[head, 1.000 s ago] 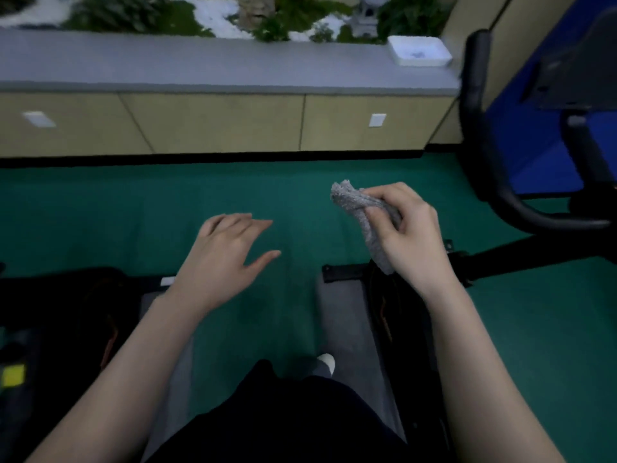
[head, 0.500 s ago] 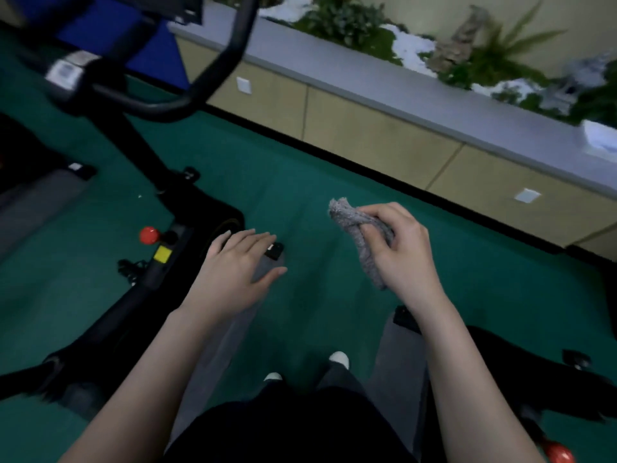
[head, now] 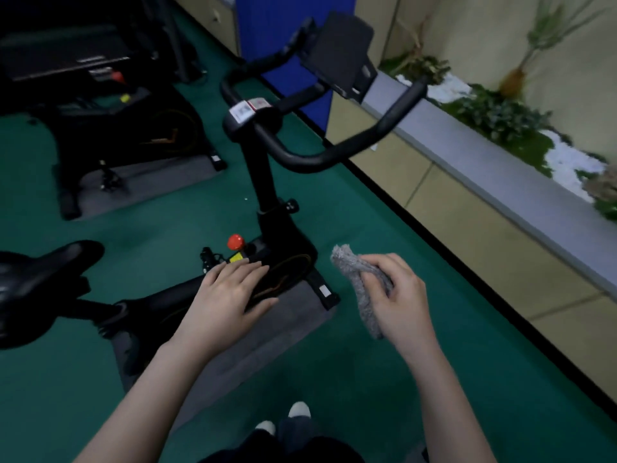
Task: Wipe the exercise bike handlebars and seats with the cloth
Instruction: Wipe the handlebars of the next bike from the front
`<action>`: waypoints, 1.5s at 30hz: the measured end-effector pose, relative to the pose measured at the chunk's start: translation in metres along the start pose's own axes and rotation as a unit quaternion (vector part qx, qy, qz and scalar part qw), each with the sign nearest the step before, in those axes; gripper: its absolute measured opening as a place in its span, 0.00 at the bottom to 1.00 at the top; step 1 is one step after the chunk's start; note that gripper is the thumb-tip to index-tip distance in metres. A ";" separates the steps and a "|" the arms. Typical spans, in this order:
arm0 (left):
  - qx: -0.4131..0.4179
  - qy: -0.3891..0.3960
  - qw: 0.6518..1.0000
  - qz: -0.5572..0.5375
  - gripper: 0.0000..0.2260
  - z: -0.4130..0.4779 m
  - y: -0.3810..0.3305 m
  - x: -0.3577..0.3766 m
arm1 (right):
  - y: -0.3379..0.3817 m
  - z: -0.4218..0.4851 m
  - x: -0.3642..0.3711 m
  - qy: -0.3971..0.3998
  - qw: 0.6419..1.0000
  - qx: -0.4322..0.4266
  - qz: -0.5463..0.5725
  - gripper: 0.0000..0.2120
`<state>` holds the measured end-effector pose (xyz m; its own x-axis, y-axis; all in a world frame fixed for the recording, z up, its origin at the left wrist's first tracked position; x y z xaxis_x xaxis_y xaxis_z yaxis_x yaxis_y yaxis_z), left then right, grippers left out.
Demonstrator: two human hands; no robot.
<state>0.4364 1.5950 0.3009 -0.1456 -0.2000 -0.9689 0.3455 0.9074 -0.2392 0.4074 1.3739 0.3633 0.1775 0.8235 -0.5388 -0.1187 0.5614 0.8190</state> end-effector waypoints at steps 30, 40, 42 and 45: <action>0.032 -0.040 0.998 -0.044 0.30 0.167 0.126 -0.054 | 0.023 0.169 0.109 -0.010 0.999 0.016 0.046 0.11; 0.199 -0.041 0.977 -0.065 0.29 0.245 0.152 -0.092 | 0.063 0.224 0.132 -0.161 0.984 0.066 -0.044 0.13; 0.223 -0.040 0.971 -0.078 0.29 0.254 0.152 -0.096 | 0.071 0.236 0.128 -0.185 0.975 0.069 -0.103 0.12; 0.252 -0.042 0.963 -0.082 0.29 0.268 0.151 -0.101 | 0.080 0.263 0.133 -0.181 0.959 0.073 -0.204 0.11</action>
<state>0.7513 1.6529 0.3459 -0.1683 -0.3735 -0.9122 0.7335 0.5708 -0.3691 0.6787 1.5067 0.4089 0.5110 0.4410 -0.7379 0.1654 0.7919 0.5878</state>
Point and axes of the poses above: each hand's wrist, its own z-axis towards the middle knuckle, its own x-axis out of the palm, y = z × x, the point moved 9 cm from there along z, towards the middle knuckle, and after that the axes turned 3 degrees about y, right-handed, at the moved point
